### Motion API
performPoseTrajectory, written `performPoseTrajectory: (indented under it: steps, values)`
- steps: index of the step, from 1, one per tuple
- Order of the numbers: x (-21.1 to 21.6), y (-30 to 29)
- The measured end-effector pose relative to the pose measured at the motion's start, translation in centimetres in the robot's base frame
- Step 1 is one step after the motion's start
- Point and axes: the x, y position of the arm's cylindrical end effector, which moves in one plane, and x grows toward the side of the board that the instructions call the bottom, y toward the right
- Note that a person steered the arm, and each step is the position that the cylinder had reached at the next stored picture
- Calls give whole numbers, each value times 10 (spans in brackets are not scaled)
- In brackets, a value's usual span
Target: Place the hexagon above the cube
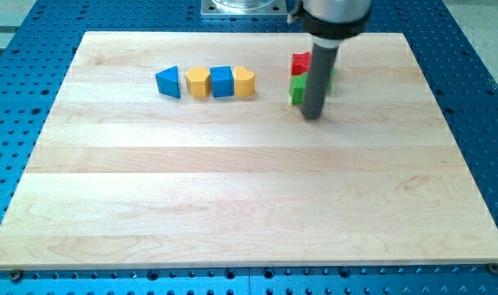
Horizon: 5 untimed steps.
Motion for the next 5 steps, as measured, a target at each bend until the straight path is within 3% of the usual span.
performPoseTrajectory:
  steps: [1,3,4,5]
  values:
    - [-17,-2]
    - [13,-37]
    - [6,-154]
    - [-28,-146]
